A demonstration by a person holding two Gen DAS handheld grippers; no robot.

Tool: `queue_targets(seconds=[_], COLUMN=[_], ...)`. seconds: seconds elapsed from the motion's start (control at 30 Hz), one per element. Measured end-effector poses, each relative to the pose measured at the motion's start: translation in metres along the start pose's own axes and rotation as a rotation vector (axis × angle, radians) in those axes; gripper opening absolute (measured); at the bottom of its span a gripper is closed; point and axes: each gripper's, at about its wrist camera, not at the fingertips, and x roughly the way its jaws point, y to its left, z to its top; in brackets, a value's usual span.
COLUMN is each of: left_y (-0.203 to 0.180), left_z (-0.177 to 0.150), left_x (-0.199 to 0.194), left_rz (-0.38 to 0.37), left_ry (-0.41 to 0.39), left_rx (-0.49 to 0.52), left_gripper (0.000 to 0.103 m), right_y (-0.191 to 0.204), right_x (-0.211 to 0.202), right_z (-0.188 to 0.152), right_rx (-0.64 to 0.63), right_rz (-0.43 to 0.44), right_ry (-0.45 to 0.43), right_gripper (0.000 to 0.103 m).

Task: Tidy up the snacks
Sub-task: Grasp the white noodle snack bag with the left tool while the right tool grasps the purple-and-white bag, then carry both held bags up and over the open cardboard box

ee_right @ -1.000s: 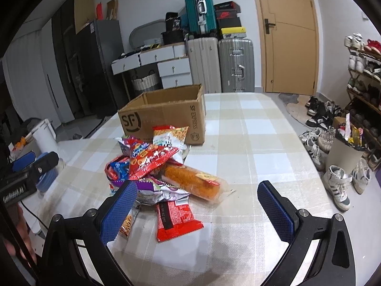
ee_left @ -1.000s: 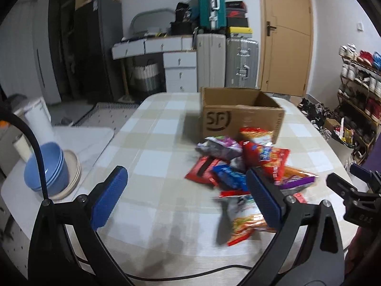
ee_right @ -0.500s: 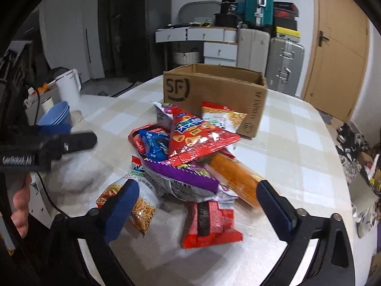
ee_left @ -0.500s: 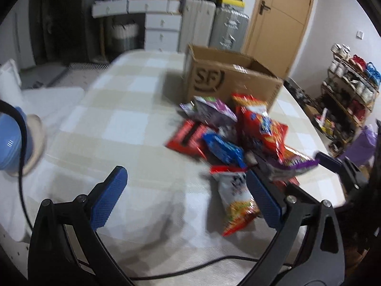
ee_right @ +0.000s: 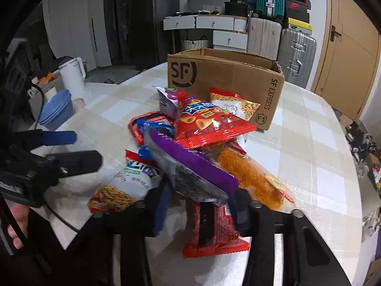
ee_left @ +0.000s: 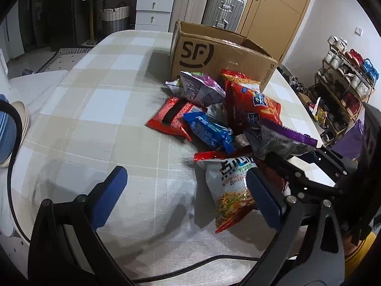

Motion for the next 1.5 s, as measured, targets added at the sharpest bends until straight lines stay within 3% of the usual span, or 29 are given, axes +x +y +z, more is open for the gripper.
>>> queue_targets(seconds=[0.43, 0.57, 0.73, 0.87, 0.97, 1.0, 1.2, 1.5], left_y=[-0.019, -0.039, -0.050, -0.049, -0.050, -0.050, -0.044, -0.028], left_z=[-0.005, -0.007, -0.008, -0.008, -0.010, -0.011, -0.012, -0.020], left_x=[0.012, 0.024, 0.045, 0.047, 0.044, 0.042, 0.036, 0.014], left_rz=[-0.061, -0.044, 0.037, 0.000, -0.013, -0.001, -0.051, -0.099], left_ry=[0.031, 0.052, 0.100, 0.095, 0.087, 0.080, 0.080, 0.067], left_rx=[-0.017, 0.016, 0.028, 0.024, 0.052, 0.062, 0.070, 0.069], left_gripper=[0.100, 0.099, 0.097, 0.079, 0.053, 0.050, 0.041, 0.039], right_y=[-0.012, -0.020, -0.030, -0.032, -0.032, -0.031, -0.029, -0.029], right_x=[-0.044, -0.051, -0.053, -0.054, -0.052, -0.051, -0.046, -0.054], right_z=[-0.006, -0.009, -0.012, -0.014, -0.014, -0.014, -0.013, -0.014], right_rx=[0.094, 0.123, 0.152, 0.153, 0.151, 0.151, 0.151, 0.177], right_rz=[0.033, 0.039, 0.043, 0.050, 0.051, 0.053, 0.055, 0.082], right_ry=[-0.093, -0.103, -0.099, -0.101, -0.092, -0.088, -0.074, -0.098], right_gripper=[0.038, 0.038, 0.038, 0.038, 0.038, 0.038, 0.038, 0.038])
